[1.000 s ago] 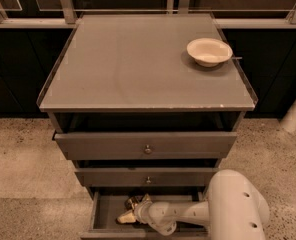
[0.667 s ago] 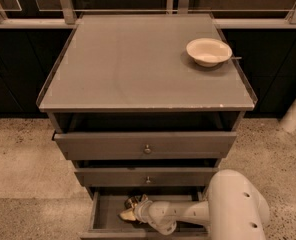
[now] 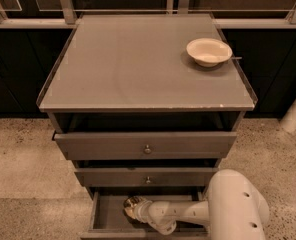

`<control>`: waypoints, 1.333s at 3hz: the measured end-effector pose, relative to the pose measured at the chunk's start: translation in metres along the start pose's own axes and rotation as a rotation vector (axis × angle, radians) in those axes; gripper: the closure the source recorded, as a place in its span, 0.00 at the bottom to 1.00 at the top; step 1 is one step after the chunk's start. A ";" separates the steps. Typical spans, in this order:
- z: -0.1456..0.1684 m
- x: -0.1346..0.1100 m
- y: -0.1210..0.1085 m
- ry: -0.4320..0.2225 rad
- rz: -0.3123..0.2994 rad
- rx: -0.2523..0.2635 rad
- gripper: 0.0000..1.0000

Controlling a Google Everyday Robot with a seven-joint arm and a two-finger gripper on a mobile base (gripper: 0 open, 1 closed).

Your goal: Pick orange can from bottom drawer and place on counter

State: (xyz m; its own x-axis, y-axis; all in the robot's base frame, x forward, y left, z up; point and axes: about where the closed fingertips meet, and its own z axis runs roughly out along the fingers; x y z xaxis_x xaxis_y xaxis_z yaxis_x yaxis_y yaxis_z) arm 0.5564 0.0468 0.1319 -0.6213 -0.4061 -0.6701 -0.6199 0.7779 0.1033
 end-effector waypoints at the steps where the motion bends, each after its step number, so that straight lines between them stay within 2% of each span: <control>1: 0.000 0.000 0.000 0.000 0.000 0.000 0.87; 2: 0.000 0.000 0.000 0.000 0.000 0.000 1.00; 3: -0.016 -0.006 -0.003 -0.025 0.009 -0.051 1.00; 4: -0.057 -0.009 -0.021 -0.037 0.023 -0.084 1.00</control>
Offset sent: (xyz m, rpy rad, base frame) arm 0.0000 0.0000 0.0000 0.0000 0.0000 0.0000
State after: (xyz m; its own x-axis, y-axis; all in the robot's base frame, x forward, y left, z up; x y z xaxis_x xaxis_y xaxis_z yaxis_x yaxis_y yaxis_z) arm 0.5476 0.0071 0.1779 -0.6190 -0.3695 -0.6930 -0.6444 0.7434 0.1792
